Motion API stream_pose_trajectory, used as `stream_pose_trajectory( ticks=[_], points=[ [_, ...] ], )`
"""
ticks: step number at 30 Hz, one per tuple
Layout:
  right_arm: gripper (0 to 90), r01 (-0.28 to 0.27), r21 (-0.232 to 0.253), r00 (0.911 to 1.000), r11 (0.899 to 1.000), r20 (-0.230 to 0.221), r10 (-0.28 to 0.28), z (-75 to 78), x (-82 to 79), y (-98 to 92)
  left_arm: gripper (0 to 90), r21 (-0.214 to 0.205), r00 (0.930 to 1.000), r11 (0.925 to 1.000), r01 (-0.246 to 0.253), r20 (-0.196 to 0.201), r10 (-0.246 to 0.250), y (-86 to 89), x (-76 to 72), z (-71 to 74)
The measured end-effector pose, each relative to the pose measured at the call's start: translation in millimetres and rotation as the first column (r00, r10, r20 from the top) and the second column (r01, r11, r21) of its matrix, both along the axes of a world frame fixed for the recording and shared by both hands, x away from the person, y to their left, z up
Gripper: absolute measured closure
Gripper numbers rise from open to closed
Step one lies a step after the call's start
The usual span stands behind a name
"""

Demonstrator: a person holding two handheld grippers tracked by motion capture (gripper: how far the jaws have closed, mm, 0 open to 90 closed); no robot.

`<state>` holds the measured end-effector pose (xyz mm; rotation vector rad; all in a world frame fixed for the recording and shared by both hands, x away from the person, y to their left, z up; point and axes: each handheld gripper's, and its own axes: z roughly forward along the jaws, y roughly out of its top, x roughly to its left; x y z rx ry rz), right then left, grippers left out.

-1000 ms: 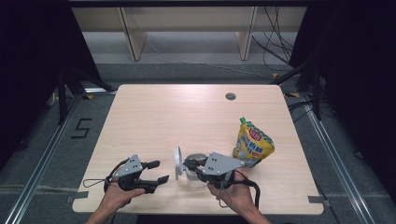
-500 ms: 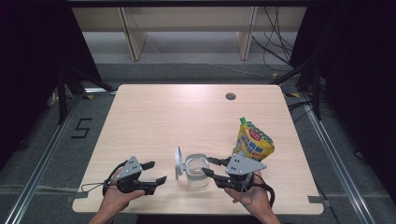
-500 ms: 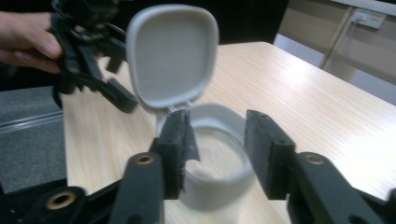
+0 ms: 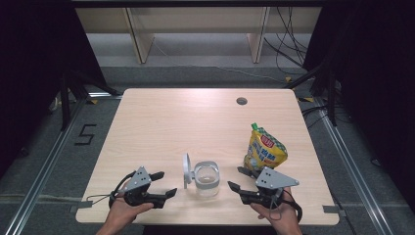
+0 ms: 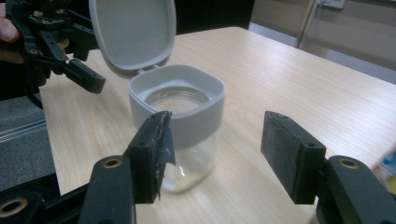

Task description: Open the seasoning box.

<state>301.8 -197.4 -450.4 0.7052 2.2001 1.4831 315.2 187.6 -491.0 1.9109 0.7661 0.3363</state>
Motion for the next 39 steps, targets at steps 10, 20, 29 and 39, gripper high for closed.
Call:
stream_pose_trajectory(
  ticks=[10, 20, 29, 39],
  points=[
    [43.0, 0.071, -0.010, 0.9970, 0.997, -0.029, -0.071, -7.7, -12.4, -27.9, 23.1, -0.015, 0.9999, 0.9999, 0.009, -0.009, -0.009, -1.8, -0.2, -0.1],
    [42.1, 0.169, -0.041, 0.9837, 0.985, -0.054, -0.171, -17.0, -14.5, -51.0, 22.6, -0.016, 0.9997, 0.9999, -0.004, -0.026, 0.003, -3.0, -0.5, -1.2],
    [41.9, 0.250, -0.075, 0.9595, 0.965, -0.115, -0.257, -28.2, -10.1, -67.7, 21.7, 0.003, 0.9998, 1.0000, 0.004, -0.019, -0.004, -1.6, 1.4, -0.2],
    [33.9, 0.312, -0.060, 0.9414, 0.948, -0.115, -0.317, -33.9, -1.7, -76.7, 21.1, 0.007, 0.9995, 0.9999, 0.008, -0.030, -0.008, -4.1, 4.5, -1.6]
  ],
)
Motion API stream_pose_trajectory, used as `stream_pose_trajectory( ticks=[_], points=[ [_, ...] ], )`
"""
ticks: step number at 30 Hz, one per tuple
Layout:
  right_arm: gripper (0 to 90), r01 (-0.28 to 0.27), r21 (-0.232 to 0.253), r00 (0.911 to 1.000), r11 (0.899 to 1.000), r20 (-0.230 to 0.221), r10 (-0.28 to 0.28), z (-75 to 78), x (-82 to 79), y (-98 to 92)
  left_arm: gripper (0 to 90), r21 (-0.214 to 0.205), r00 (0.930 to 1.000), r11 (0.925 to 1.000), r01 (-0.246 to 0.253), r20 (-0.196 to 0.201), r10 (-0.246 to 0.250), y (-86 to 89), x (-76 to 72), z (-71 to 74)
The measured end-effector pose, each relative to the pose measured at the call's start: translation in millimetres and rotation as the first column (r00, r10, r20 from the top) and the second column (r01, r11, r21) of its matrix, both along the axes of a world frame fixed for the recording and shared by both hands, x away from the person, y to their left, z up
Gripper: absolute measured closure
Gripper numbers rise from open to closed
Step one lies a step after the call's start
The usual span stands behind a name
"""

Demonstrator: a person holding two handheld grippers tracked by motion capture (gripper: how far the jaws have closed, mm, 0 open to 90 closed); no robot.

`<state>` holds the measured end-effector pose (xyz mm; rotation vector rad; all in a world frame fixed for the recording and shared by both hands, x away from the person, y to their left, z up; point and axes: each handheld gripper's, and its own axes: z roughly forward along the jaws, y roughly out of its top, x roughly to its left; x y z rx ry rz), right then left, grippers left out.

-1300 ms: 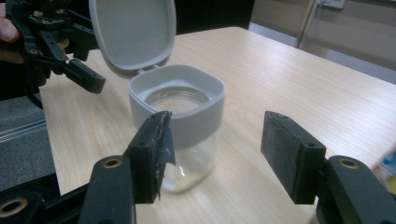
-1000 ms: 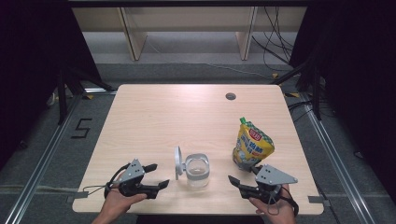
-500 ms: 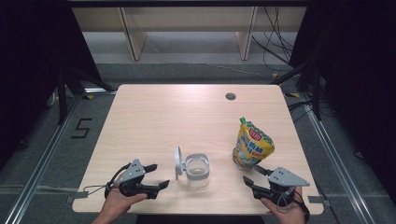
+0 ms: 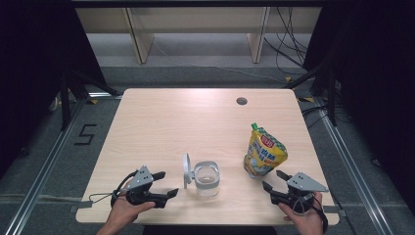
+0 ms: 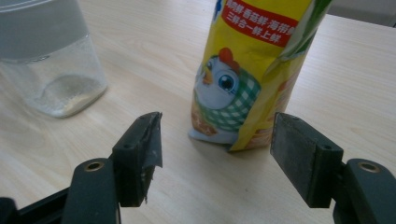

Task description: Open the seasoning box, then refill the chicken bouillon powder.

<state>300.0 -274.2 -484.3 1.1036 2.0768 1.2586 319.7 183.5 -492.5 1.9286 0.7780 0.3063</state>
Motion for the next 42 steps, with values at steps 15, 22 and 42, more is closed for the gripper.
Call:
stream_pose_trajectory(
  ticks=[15, 22, 42],
  points=[
    [27.4, 0.042, 0.004, 0.9991, 0.999, -0.001, -0.042, -3.1, 7.2, -4.8, 21.1, 0.022, 0.9998, 0.9997, 0.011, 0.013, -0.012, -1.8, -0.6, 0.4],
    [21.6, 0.047, -0.028, 0.9988, 0.999, 0.015, -0.046, -6.2, 11.2, -4.3, 21.1, 0.027, 0.9997, 0.9995, 0.018, 0.018, -0.019, -1.9, -1.3, 0.9],
    [15.9, -0.001, -0.001, 0.9975, 1.000, 0.070, 0.001, -16.5, 43.3, 3.4, 21.2, 0.027, 0.9997, 0.9996, 0.003, 0.023, -0.003, -1.2, -3.1, -0.9]
  ],
)
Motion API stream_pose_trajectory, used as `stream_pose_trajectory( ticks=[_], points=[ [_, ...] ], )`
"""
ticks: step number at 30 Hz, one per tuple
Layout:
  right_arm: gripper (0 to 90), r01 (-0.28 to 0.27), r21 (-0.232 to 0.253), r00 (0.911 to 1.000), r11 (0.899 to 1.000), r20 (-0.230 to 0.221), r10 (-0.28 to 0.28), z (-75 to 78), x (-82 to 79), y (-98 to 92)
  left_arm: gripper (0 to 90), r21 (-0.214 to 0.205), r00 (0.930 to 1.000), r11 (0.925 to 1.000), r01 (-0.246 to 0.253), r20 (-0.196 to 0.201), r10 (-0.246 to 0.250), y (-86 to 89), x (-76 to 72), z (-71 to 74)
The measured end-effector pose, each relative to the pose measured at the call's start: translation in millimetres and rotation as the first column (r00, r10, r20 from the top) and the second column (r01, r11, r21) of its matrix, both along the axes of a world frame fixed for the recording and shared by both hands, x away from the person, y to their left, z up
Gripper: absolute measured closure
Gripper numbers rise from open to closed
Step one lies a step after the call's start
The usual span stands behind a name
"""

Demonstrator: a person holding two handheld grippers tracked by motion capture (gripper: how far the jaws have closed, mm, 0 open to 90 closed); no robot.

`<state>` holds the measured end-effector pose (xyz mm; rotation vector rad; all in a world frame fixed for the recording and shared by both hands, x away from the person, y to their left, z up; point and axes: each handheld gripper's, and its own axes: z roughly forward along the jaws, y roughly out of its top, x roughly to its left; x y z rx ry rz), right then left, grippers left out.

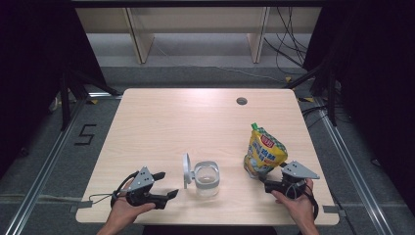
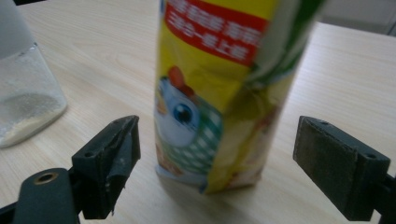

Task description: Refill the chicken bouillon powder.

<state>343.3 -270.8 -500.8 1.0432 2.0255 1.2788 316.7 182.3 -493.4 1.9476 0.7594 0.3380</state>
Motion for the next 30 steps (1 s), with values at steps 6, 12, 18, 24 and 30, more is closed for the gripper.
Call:
stream_pose_trajectory(
  ticks=[6, 12, 18, 24, 30],
  points=[
    [15.8, -0.006, 0.021, 0.9997, 1.000, -0.025, 0.007, -2.8, 3.1, 3.1, 21.3, 0.013, 1.0000, 0.9999, 0.003, 0.004, -0.003, 0.2, -0.2, 0.2],
    [16.0, 0.005, 0.030, 0.9994, 1.000, -0.035, -0.004, -5.7, 5.5, 6.9, 21.5, -0.004, 0.9999, 1.0000, -0.008, -0.012, 0.008, -1.4, -0.8, -0.8],
    [16.5, 0.010, 0.078, 0.9988, 0.997, -0.048, -0.006, -8.6, 7.8, 10.8, 21.5, -0.001, 0.9999, 1.0000, 0.007, -0.008, -0.007, -0.9, 0.7, -1.2],
    [16.0, -0.007, 0.060, 0.9996, 0.998, 0.026, 0.005, -11.4, 13.6, 10.9, 21.5, -0.017, 0.9999, 0.9998, 0.008, -0.011, -0.008, -0.1, 1.3, -1.4],
    [16.8, 0.004, 0.077, 0.9985, 0.997, 0.055, -0.008, -13.3, 16.0, 15.9, 21.5, -0.034, 0.9995, 0.9994, 0.011, -0.028, -0.012, -0.2, 1.7, -1.7]
  ],
)
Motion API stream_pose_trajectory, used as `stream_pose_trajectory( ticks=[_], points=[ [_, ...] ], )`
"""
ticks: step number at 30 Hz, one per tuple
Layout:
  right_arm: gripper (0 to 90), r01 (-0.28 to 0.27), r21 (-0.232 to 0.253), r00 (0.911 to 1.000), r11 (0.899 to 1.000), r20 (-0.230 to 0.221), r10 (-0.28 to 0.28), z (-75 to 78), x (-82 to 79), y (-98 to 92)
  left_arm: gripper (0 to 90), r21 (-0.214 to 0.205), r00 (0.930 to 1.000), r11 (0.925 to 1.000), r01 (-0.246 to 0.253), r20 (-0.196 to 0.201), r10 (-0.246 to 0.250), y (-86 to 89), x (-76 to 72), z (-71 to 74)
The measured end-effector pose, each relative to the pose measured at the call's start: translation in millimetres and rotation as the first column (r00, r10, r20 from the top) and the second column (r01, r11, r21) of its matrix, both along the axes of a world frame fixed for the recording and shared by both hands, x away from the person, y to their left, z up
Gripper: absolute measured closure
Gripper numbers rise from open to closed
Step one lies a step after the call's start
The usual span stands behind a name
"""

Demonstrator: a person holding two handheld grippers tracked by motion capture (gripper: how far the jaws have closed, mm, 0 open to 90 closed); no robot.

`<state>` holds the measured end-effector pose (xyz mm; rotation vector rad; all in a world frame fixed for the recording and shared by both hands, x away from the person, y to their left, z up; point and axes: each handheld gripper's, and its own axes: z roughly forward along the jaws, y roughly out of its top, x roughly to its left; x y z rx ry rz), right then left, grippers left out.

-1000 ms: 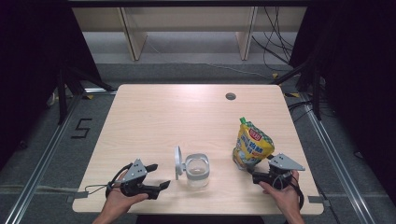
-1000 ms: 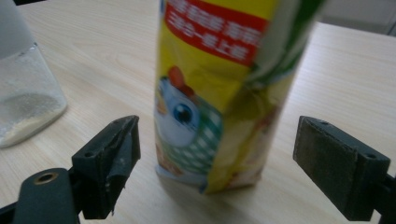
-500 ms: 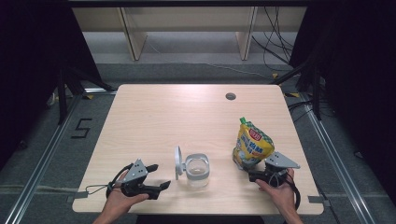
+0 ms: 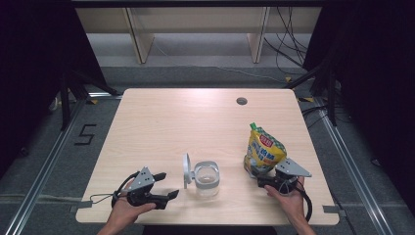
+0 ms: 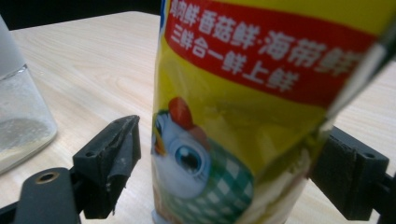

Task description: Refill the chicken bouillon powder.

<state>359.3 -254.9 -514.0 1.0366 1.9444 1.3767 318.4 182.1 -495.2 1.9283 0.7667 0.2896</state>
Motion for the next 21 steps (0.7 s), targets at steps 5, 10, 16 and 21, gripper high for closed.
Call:
stream_pose_trajectory(
  ticks=[5, 10, 16, 21],
  points=[
    [18.9, -0.001, 0.012, 1.0000, 1.000, -0.001, 0.001, -0.3, 5.7, 0.6, 21.5, -0.015, 0.9998, 0.9998, -0.015, -0.012, 0.015, 0.3, -0.6, -0.7],
    [20.2, -0.013, 0.007, 0.9998, 1.000, 0.011, 0.013, -0.7, 9.3, 2.9, 21.5, -0.017, 0.9998, 0.9998, -0.014, -0.015, 0.014, -0.7, -0.6, -1.2],
    [21.2, -0.007, 0.044, 0.9999, 0.999, 0.015, 0.006, -0.7, 13.3, 3.5, 21.5, 0.000, 1.0000, 1.0000, 0.003, -0.002, -0.003, -0.2, -0.2, -0.4],
    [21.5, -0.018, 0.035, 0.9998, 0.999, 0.003, 0.018, -0.5, 15.4, 5.9, 21.5, 0.002, 1.0000, 1.0000, -0.002, -0.002, 0.002, -0.5, -0.4, -0.8]
  ],
)
